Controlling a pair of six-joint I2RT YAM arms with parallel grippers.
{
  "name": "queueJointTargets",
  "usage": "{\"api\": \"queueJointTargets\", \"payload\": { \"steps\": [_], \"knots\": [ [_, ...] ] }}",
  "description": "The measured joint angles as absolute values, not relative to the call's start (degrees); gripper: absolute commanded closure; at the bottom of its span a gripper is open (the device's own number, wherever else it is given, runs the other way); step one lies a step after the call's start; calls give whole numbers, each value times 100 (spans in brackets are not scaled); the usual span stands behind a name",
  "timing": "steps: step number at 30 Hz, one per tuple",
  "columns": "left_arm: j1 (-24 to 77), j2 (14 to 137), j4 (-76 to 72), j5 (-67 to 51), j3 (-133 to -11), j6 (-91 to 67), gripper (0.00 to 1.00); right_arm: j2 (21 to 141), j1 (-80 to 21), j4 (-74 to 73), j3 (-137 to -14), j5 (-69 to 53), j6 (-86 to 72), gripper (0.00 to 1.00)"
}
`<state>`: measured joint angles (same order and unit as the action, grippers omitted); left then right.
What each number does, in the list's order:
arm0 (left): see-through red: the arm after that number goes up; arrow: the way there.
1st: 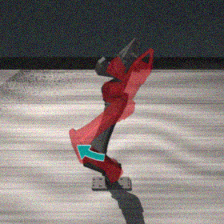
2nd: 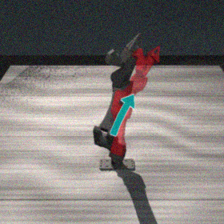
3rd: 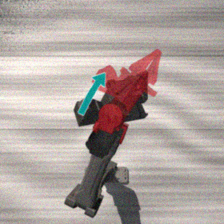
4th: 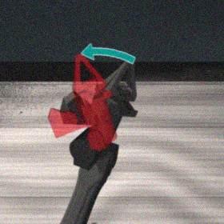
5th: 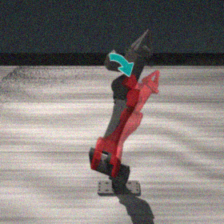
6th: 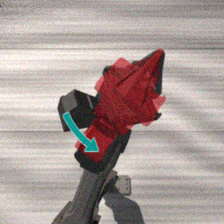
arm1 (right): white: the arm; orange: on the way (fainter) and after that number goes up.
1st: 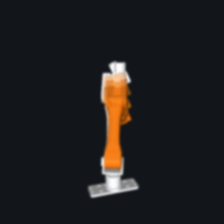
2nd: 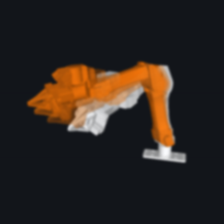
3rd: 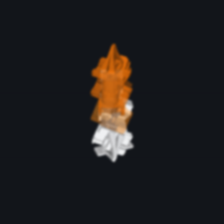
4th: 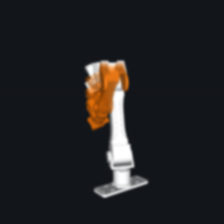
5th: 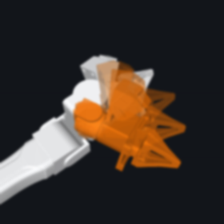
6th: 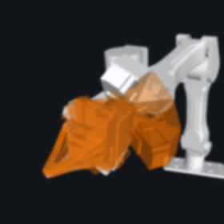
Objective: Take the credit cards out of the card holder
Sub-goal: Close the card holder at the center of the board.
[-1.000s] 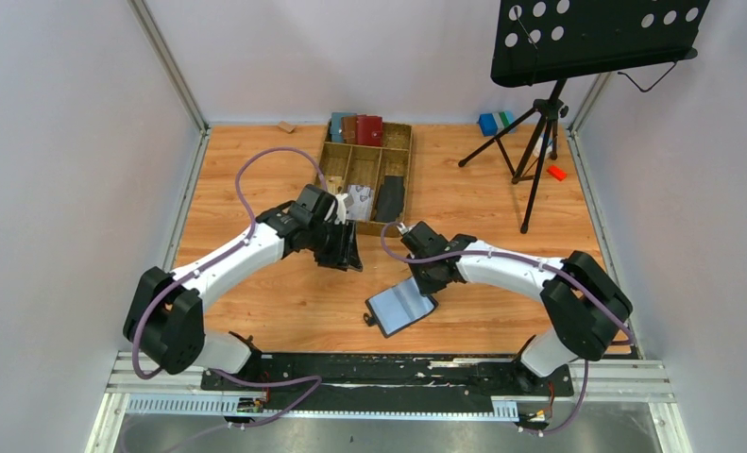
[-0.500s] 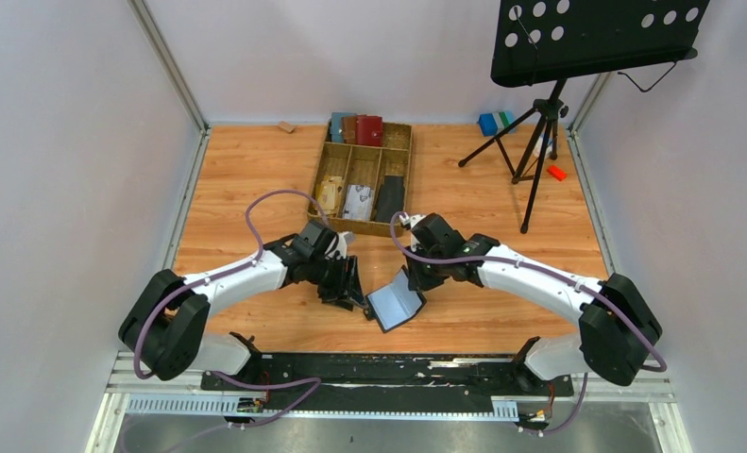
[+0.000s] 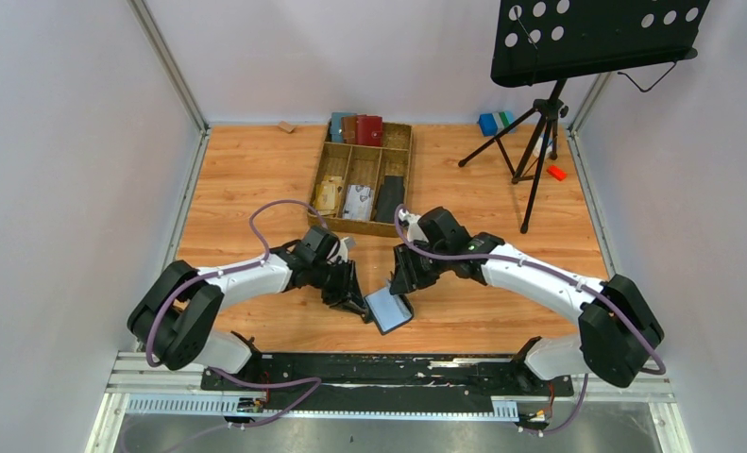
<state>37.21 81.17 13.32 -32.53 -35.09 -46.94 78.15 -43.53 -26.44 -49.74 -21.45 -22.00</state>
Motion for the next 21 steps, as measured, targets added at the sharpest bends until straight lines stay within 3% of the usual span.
{"api": "queueJointTargets", "payload": {
  "steps": [6,10,17,20,21],
  "knots": [
    [3732,8228,1577,-3227,-3605,-4558,83,8119,-4353,-1927,-4692,-3072,-2311,62],
    [3732,8230,1684,-3218,-3629,-4464,83,8735,-4353,-1592,-4676,-3437,-2410,59],
    [3734,8064,1997,-3133,-3656,-4324,77,9166,-4353,-1055,-4477,-3870,-2650,38],
    [3736,7791,2040,-3120,-3636,-4318,77,9170,-4353,-882,-4418,-3997,-2722,39],
    [3736,7675,2040,-3118,-3623,-4316,77,9177,-4353,-856,-4418,-4021,-2742,43]
  ]
}}
